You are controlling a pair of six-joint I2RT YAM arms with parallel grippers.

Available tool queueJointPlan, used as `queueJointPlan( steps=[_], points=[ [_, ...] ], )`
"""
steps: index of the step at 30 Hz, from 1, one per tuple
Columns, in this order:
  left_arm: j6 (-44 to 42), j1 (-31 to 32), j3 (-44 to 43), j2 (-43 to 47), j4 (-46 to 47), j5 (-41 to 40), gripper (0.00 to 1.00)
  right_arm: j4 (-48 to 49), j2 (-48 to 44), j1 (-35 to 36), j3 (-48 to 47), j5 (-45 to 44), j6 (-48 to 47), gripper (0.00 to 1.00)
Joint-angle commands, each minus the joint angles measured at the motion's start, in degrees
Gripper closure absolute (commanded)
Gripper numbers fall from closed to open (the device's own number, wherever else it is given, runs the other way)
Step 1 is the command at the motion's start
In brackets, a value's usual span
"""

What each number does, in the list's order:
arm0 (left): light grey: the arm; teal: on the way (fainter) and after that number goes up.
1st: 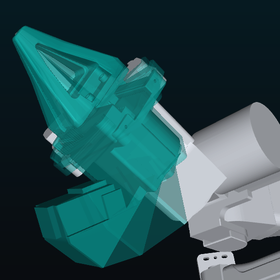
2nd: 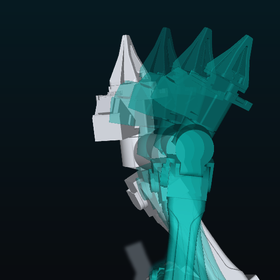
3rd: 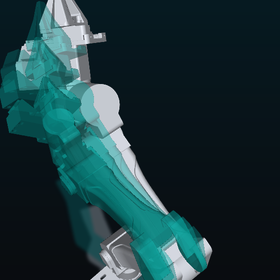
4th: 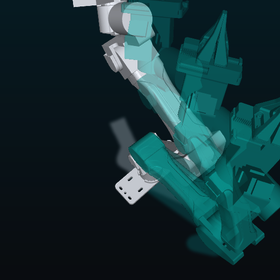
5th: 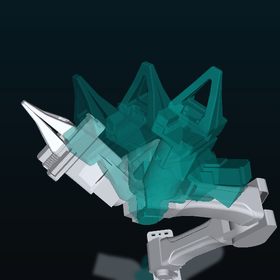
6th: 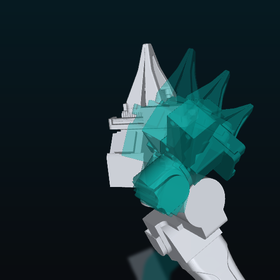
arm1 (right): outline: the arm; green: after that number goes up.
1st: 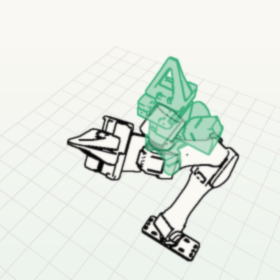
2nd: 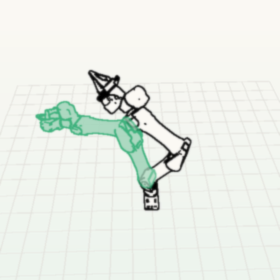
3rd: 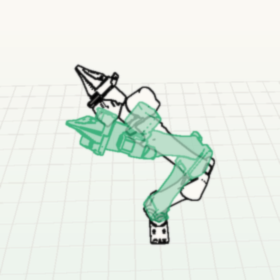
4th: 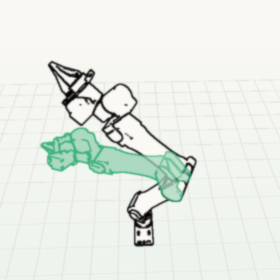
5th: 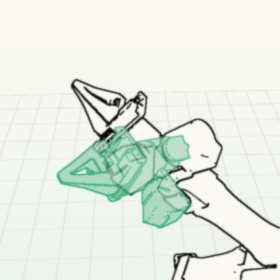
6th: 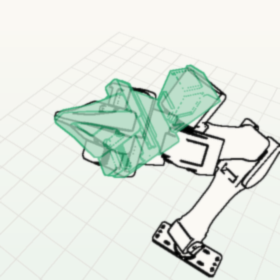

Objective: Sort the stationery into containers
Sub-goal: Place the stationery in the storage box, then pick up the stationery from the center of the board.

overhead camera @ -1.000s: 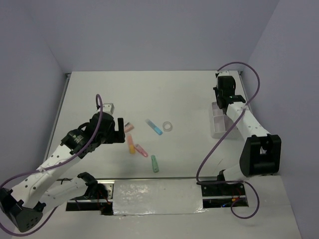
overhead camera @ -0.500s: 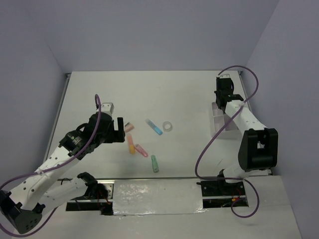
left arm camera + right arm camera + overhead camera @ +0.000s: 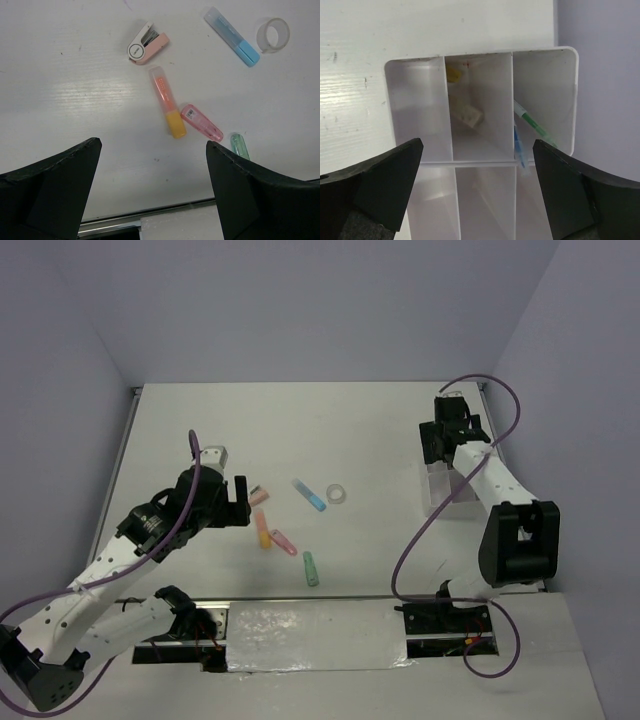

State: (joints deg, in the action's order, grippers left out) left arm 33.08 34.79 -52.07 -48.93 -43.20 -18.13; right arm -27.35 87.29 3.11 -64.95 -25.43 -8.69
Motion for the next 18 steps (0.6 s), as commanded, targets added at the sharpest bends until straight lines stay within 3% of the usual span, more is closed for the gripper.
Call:
queueJointPlan(
  steps=[1,8,11,12,16,17,18],
  points=[
    [-0.9,0.1,-0.2,0.7,1.7,0.1,0.01,0.9,-5.5,0.3,-2.3,1.9,0.5,0.0],
    [-0.6,0.2,-0.3,0.1,1.5,-0.2,0.01,1.2,-4.6,1.0,-3.3,-0.2,2.4,0.0],
    [0.1,0.1,-0.5,-0.1,1.1,-1.5,0.01,5.5,-9.1,7.8,-1.4,-0.8,3.0,0.0],
    [0.7,-0.1,-0.6,-0.2,0.6,-2.6,0.01,7.0,-11.4,13.6,-1.1,-3.6,2.6,0.0],
    [1.5,-1.6,-0.9,-0.6,-0.2,-4.0,0.01,7.3,-15.7,24.2,-2.5,-9.5,7.3,0.0],
    [1.7,-1.8,-0.9,-0.6,-0.3,-4.0,0.01,6.2,-16.4,25.4,-3.2,-9.2,9.7,0.0],
    [1.7,-2.2,-0.9,-0.6,-0.3,-4.2,0.01,3.3,-17.3,25.5,-4.4,-3.3,14.4,0.0]
  ],
)
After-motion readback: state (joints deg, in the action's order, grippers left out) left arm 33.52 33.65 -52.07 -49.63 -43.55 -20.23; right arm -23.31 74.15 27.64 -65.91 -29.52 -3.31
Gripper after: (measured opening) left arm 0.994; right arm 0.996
